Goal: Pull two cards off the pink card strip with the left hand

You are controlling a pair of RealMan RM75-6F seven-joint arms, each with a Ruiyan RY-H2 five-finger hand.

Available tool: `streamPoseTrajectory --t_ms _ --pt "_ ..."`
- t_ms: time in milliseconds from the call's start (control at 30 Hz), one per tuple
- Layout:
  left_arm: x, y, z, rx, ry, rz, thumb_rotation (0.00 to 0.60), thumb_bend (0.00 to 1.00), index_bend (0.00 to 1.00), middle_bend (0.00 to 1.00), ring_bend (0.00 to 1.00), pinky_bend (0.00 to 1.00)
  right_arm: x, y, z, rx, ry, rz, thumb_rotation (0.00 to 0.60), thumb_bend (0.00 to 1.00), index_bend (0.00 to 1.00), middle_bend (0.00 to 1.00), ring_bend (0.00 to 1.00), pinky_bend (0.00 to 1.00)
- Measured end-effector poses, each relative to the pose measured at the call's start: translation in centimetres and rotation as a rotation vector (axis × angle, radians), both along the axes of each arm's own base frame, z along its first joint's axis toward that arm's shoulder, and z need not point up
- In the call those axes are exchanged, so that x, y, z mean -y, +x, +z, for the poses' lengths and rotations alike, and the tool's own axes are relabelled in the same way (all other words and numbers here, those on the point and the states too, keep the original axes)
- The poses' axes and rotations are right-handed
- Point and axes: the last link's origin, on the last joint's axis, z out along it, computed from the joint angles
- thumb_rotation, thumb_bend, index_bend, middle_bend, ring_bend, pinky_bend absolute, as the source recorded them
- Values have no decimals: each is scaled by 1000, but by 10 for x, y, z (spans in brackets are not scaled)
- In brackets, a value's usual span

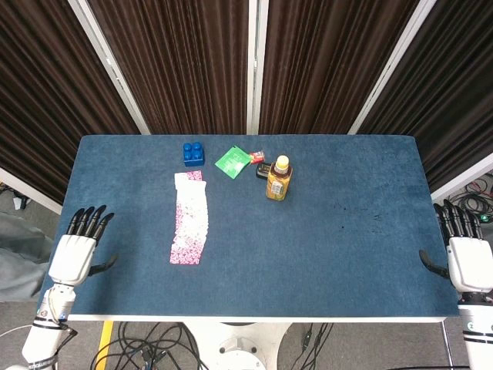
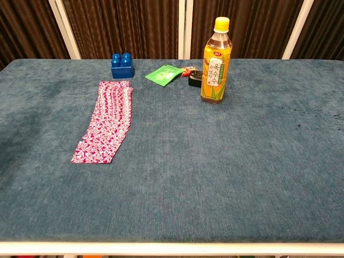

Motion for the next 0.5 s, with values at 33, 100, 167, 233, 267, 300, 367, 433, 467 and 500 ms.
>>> streamPoseTrajectory --t_ms 33,100,167,233,267,300,367,433,467,500 --pt "0 0 0 0 0 3 513 232 111 31 0 58 0 0 0 1 1 0 600 172 0 0 0 0" --pt "0 0 1 -1 -4 11 511 232 111 31 0 58 1 0 -1 3 2 2 600 173 0 0 0 0" --pt "0 0 1 -3 -5 18 510 232 111 31 0 58 1 0 -1 3 1 6 600 173 0 0 0 0" --pt "0 -1 1 -1 -4 23 508 232 111 31 0 58 1 1 0 1 1 10 600 173 0 0 0 0" --pt "0 -1 1 -1 -4 25 507 232 111 32 0 58 0 2 0 -1 1 13 600 173 0 0 0 0" --pt "0 -2 2 -2 -2 29 506 232 111 31 0 58 0 3 0 -2 -1 16 600 172 0 0 0 0" --pt "-1 -3 2 -2 0 34 504 232 111 31 0 58 -1 3 0 -4 -4 17 600 173 0 0 0 0" --pt "-2 -4 3 -1 3 42 503 232 111 31 0 58 -3 3 -1 -11 -1 17 600 172 0 0 0 0" --pt "-2 -4 4 0 5 45 505 232 111 31 0 58 -4 3 -2 -16 1 18 600 172 0 0 0 0" --pt "-2 -5 4 -1 6 47 508 232 111 31 0 58 -6 3 -4 -24 6 20 600 172 0 0 0 0"
